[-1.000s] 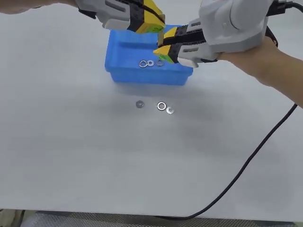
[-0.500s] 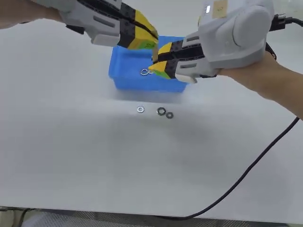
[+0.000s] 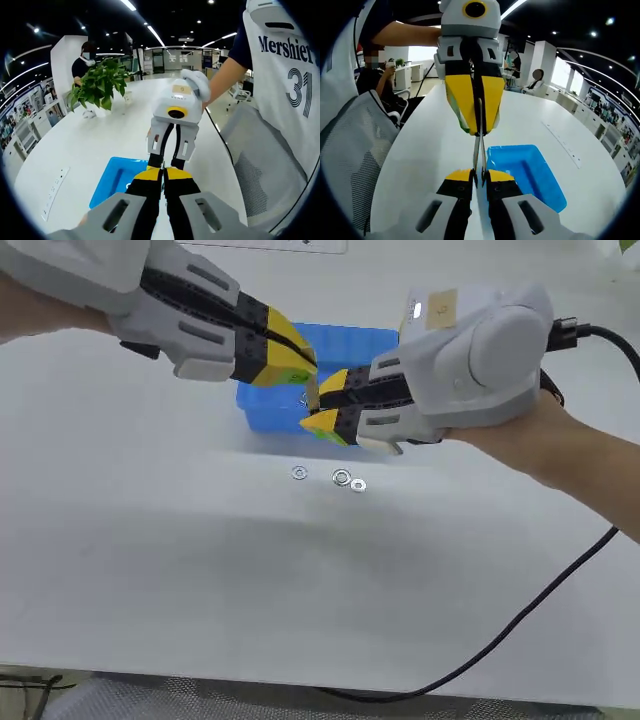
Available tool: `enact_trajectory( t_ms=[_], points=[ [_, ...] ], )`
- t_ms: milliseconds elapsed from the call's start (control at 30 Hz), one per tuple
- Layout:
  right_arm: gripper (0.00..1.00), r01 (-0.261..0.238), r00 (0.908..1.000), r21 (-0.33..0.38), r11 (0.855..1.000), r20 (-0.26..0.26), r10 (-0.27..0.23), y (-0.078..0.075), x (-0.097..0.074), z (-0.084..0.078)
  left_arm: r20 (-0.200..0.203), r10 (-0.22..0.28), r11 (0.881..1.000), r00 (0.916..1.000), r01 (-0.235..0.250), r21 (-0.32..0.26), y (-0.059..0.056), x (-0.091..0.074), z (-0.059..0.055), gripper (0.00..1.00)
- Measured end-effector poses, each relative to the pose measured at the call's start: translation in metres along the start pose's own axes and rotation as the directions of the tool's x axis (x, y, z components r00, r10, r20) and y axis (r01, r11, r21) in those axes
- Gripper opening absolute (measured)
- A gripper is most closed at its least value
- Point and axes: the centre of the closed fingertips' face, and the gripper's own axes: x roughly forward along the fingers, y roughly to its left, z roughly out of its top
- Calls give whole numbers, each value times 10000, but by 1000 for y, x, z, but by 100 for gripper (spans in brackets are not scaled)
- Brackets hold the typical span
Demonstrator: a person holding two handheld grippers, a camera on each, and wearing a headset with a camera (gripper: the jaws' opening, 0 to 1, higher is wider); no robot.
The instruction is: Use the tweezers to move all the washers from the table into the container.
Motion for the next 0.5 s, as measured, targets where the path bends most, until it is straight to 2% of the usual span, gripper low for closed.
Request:
enact_trajectory(
  t_ms=[333, 500],
  points=[
    [12, -172, 9998, 117, 9998, -48, 173, 16, 8, -5, -84, -35, 10000, 10000, 34, -81, -14, 1, -12, 5],
    [12, -283, 9995, 204, 9994, -106, 285, 20, 15, -11, -43, 16, 9994, 10000, -18, -352, -16, 1, -21, 5]
  ],
)
